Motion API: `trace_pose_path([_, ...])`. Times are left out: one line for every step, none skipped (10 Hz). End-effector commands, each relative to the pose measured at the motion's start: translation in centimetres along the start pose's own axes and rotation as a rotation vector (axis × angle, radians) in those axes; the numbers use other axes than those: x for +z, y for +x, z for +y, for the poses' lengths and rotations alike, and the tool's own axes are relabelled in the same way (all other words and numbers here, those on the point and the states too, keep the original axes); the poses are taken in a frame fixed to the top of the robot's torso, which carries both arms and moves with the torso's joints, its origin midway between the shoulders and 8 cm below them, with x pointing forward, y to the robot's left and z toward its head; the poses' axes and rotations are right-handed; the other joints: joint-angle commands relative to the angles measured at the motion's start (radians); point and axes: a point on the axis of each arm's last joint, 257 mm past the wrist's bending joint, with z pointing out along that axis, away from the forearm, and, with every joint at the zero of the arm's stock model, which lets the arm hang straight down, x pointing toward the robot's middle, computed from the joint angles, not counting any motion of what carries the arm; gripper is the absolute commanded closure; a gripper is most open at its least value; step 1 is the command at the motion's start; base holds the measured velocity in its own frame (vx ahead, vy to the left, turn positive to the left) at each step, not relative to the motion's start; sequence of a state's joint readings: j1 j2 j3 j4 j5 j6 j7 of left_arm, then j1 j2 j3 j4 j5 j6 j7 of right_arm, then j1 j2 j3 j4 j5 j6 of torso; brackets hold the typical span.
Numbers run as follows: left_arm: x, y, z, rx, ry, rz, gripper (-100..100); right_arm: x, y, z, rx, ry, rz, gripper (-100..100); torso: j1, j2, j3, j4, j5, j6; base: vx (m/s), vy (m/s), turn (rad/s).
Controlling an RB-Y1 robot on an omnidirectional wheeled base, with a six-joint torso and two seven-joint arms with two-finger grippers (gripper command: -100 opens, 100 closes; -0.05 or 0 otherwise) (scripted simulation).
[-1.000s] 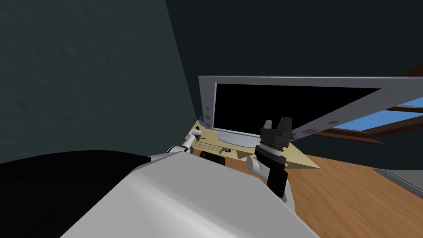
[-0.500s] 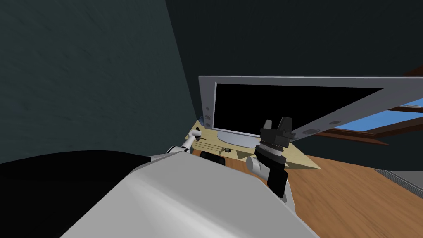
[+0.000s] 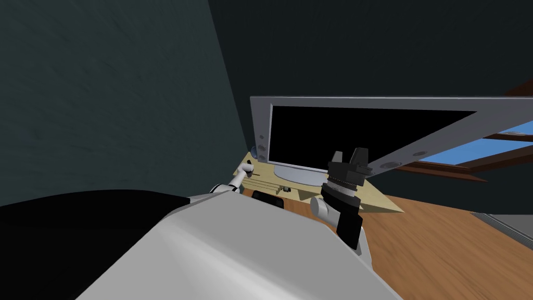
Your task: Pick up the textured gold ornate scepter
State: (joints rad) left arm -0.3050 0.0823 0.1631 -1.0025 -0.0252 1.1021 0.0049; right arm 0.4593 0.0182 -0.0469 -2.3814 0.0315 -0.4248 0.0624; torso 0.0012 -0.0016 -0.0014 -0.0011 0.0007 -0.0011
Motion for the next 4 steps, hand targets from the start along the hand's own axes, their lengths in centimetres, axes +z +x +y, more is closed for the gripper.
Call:
trace_pose_path([-0.59, -0.08, -0.46, -0.001, -0.003, 0.0, 100, 0.0, 0.0, 0.0, 0.0, 0.0, 0.0, 0, 0.0, 0.0, 0.0, 0.0, 0.0, 0.0, -0.007, 0.008, -0.024])
trace_pose_path([-1.02, -0.1, -0.82, -0.002, -0.003, 0.0, 100, 0.0, 0.0, 0.0, 0.0, 0.0, 0.0, 0, 0.0, 0.0, 0.0, 0.0, 0.0, 0.0, -0.005, 0.006, -0.018])
trace_pose_path([-0.79, -0.05, -0.68, -0.001, -0.001, -0.001, 100, 0.0, 0.0, 0.0, 0.0, 0.0, 0.0, 0, 0.0, 0.0, 0.0, 0.0, 0.0, 0.0, 0.0, 0.0, 0.0])
trace_pose_path([-0.87, -0.05, -0.73, -0.001, -0.002, -0.001, 0, 0.0, 0.0, 0.0, 0.0, 0.0, 0.0, 0, 0.0, 0.0, 0.0, 0.0, 0.0, 0.0, 0.0, 0.0, 0.0])
